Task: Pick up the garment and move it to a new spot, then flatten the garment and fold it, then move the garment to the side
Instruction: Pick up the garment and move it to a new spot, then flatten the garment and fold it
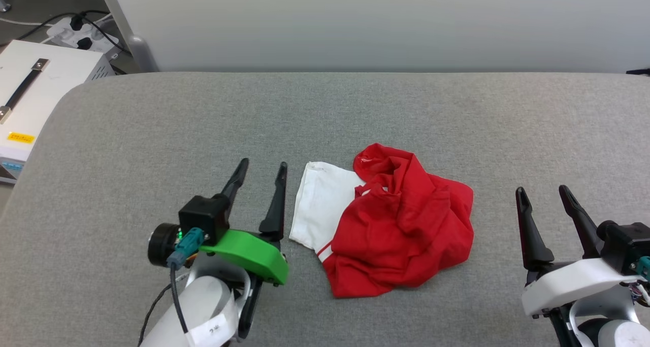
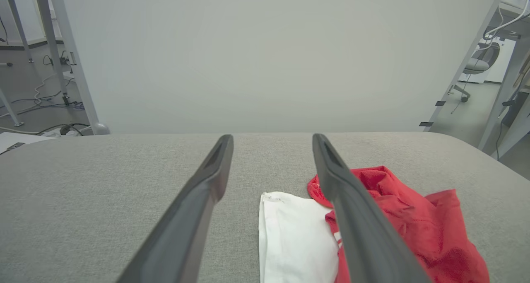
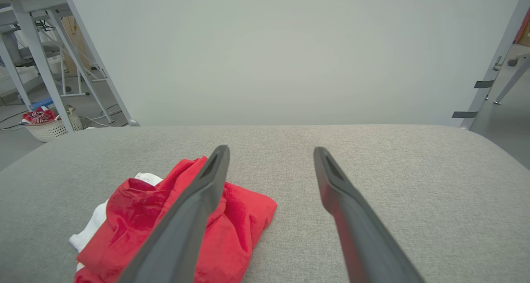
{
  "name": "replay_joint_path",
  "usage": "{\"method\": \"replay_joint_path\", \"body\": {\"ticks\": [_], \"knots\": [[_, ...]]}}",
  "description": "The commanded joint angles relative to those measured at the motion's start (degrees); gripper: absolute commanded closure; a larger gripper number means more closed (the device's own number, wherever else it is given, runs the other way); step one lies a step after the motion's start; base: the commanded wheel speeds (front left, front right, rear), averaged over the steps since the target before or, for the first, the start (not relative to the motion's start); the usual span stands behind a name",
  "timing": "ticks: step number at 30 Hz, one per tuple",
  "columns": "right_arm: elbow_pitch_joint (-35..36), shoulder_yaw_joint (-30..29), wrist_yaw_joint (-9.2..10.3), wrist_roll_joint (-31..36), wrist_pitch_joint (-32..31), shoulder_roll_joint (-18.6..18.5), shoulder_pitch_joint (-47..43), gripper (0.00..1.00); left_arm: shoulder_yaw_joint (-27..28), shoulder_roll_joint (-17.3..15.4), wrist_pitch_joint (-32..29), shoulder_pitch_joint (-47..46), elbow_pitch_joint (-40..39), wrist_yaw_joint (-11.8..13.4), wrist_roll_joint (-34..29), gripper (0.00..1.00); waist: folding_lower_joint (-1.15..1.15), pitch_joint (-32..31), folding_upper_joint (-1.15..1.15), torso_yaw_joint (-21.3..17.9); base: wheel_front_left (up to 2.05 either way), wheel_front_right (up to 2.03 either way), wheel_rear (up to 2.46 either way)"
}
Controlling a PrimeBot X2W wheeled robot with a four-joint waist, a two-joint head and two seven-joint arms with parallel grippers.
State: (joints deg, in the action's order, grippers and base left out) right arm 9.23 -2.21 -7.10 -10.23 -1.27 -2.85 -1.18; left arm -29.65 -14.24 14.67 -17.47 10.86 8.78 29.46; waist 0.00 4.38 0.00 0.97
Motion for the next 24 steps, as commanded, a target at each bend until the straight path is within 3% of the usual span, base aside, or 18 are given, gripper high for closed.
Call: {"method": "replay_joint_path", "body": {"ticks": [1,10,24], "knots": [[0.4,-0.1,-0.39,0.4,-0.2,0.0,-1.0,0.0,1.5,-0.5,0.3,1.7,-0.5,0.6,-1.1,0.0,0.0,-0.5,0.0,0.4,0.0,0.0,0.0],[0.6,0.7,-0.39,0.2,-1.2,0.0,-2.4,0.0,10.0,-2.6,0.3,8.2,-2.0,2.6,-3.5,0.0,0.0,-1.5,0.0,0.2,0.0,0.0,0.0],[-1.0,1.4,-0.39,-0.1,-4.9,0.0,-1.9,0.0,11.6,-1.6,0.3,9.9,-1.4,0.3,-5.0,0.0,0.0,-1.3,0.0,1.5,0.0,0.0,0.0]]}}
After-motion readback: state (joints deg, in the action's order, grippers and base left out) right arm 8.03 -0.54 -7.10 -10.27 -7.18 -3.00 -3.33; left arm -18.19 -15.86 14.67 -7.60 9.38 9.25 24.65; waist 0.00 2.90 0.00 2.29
